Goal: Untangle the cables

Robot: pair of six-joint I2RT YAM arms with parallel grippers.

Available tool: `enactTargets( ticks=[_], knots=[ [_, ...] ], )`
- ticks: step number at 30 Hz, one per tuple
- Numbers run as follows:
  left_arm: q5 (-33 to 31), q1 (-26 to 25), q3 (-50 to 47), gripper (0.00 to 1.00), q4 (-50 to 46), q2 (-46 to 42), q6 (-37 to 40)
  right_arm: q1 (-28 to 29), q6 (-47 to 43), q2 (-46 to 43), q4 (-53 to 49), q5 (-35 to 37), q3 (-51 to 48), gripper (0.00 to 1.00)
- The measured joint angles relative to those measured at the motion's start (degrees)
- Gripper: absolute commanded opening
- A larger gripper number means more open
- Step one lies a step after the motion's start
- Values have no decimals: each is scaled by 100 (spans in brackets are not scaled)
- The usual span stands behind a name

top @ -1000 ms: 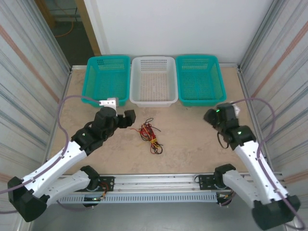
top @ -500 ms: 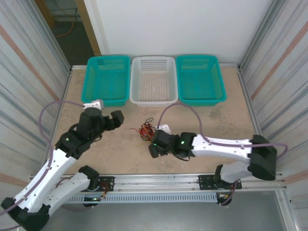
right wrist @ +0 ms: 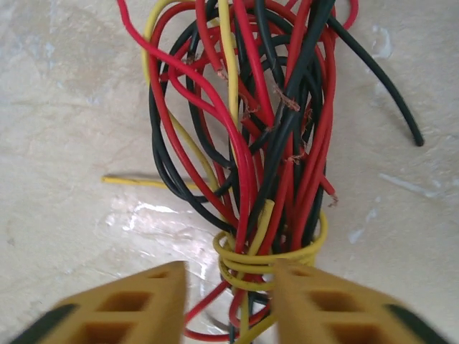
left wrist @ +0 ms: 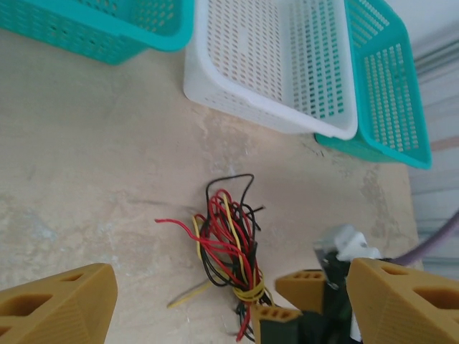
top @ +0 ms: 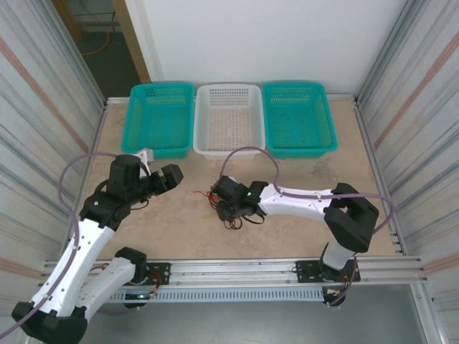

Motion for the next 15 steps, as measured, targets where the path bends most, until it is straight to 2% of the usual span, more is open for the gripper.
enactTargets(
  ticks=[4, 7, 11, 15],
  knots=[
    [225, -2, -66, 87, 79, 59, -7, 0, -98, 0, -87, 72, 72, 0],
    [369, -17, -208, 88, 221, 107, -33, 2, -188, -122, -203, 116, 96, 0],
    [586, -160, -361, 99, 501, 201, -151, 11, -516, -365, -553, 133, 319, 0],
    [903, -229, -380, 99, 800, 293, -221, 13, -977, -660, -892, 160, 713, 0]
  ],
)
